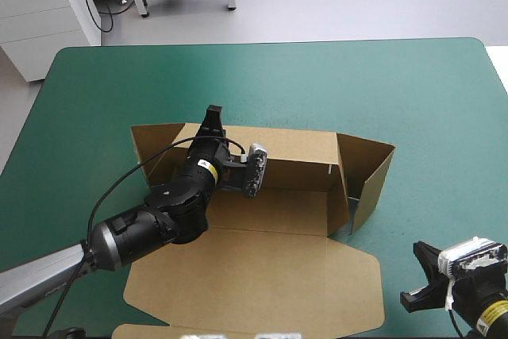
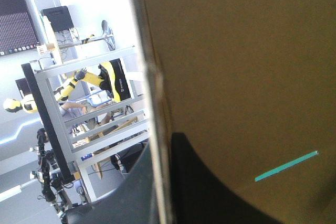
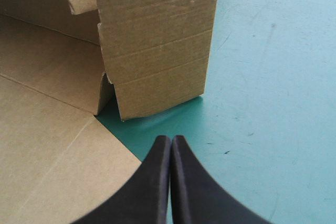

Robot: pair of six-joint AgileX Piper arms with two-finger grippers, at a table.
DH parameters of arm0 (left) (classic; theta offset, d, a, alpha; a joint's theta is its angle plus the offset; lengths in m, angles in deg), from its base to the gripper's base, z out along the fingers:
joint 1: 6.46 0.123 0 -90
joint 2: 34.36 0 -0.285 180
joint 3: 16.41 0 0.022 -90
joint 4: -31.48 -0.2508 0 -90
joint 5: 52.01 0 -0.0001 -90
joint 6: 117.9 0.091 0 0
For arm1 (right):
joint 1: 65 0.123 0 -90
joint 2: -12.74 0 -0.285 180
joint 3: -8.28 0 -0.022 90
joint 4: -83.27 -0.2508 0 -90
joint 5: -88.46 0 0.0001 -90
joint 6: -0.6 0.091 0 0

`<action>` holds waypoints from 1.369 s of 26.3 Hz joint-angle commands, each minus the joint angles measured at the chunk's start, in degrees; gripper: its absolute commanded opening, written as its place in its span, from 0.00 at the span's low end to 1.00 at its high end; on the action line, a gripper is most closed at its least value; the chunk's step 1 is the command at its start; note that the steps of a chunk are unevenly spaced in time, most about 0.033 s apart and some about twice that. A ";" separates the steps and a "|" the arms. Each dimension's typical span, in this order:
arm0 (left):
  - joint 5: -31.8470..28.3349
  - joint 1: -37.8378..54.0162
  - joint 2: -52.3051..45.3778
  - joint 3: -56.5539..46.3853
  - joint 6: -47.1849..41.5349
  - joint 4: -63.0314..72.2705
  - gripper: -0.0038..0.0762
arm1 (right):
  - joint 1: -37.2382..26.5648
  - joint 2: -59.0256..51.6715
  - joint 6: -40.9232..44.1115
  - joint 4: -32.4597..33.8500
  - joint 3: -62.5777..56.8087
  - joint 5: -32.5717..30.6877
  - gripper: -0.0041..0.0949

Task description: Fold the box

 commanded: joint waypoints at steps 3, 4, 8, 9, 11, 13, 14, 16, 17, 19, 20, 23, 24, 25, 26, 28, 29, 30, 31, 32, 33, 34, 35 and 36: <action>1.16 -0.31 -1.65 -1.33 -0.66 -1.87 0.04 | -0.31 0.68 0.34 2.21 1.90 3.46 0.11; 1.16 -0.31 -1.65 -1.33 -0.66 -1.86 0.04 | -0.31 0.68 0.34 1.95 2.07 3.17 0.17; 1.16 -0.31 -1.65 -1.33 -0.66 -1.58 0.04 | -0.31 0.77 0.11 1.35 5.36 1.41 0.53; 1.16 -0.31 -1.65 -1.33 -0.66 -1.58 0.04 | -0.31 1.08 0.11 1.51 6.15 1.18 0.55; 1.16 -0.31 -1.65 -1.33 -0.73 -1.58 0.04 | -0.31 2.41 0.25 2.34 7.89 0.29 0.54; 0.66 -0.31 -1.65 -1.33 -0.73 -1.58 0.04 | -0.31 5.07 0.74 3.85 10.26 -1.42 0.52; 0.51 -0.31 -1.65 -1.33 -0.73 -1.58 0.04 | -0.31 8.38 1.00 5.51 12.52 -2.56 0.50; 0.51 -0.31 -1.65 -1.33 -0.79 -1.58 0.04 | -0.31 12.19 1.56 7.56 15.02 -2.90 0.50; 0.39 -0.31 -1.65 -1.33 -0.79 -1.58 0.04 | -0.31 14.33 1.87 9.05 16.52 -2.90 0.50; 0.39 -0.31 -1.65 -1.33 -0.79 -1.58 0.04 | -0.31 18.59 2.91 12.20 19.38 -2.79 0.50; 0.39 -0.31 -1.65 -1.33 -0.87 -1.58 0.04 | -0.31 20.63 3.47 13.65 21.10 -2.79 0.50; 0.39 -0.31 -1.65 -1.33 -0.87 -1.58 0.04 | -0.31 26.12 3.46 14.47 26.75 -3.20 0.50; 0.39 -0.31 -1.65 -1.33 -0.87 -1.58 0.04 | -0.31 28.01 3.46 14.47 28.65 -3.31 0.50; 0.39 -0.31 -1.65 -1.33 -0.87 -1.58 0.04 | -0.31 29.82 3.18 14.68 30.50 -3.31 0.50; 0.39 -0.31 -1.65 -1.33 -0.87 -1.58 0.04 | -0.31 31.25 3.08 14.99 31.95 -3.31 0.50; 0.39 -0.31 -1.65 -1.33 -0.87 -1.58 0.04 | -0.31 34.75 3.04 15.33 35.32 -3.52 0.50; 0.39 -0.31 -1.65 -1.33 -0.87 -1.58 0.04 | -0.31 36.14 2.71 15.44 37.20 -3.44 0.50; 0.39 -0.31 -1.65 -1.33 -0.87 -1.49 0.04 | -0.31 37.83 2.60 15.44 38.67 -3.54 0.50; 0.39 -0.31 -1.65 -1.33 -0.87 -1.49 0.04 | -0.31 39.48 2.60 15.58 40.89 -3.66 0.50; 0.52 -0.31 -1.65 -1.33 -0.87 -1.49 0.04 | -0.31 41.15 2.30 15.58 42.33 -3.75 0.50; 0.52 -0.31 -1.65 -1.33 -0.87 -1.49 0.04 | -0.31 42.49 2.16 15.71 44.09 -3.94 0.50; 0.52 -0.31 -1.65 -1.33 -0.87 -1.49 0.04 | -0.31 44.49 1.73 15.71 45.86 -4.16 0.49; 0.52 -0.31 -1.65 -1.33 -0.87 -1.49 0.04 | -0.31 45.84 1.33 15.71 47.57 -4.44 0.49; 0.52 -0.31 -1.65 -1.33 -2.01 -1.60 0.04 | -0.31 47.53 0.89 15.71 49.24 -5.07 0.49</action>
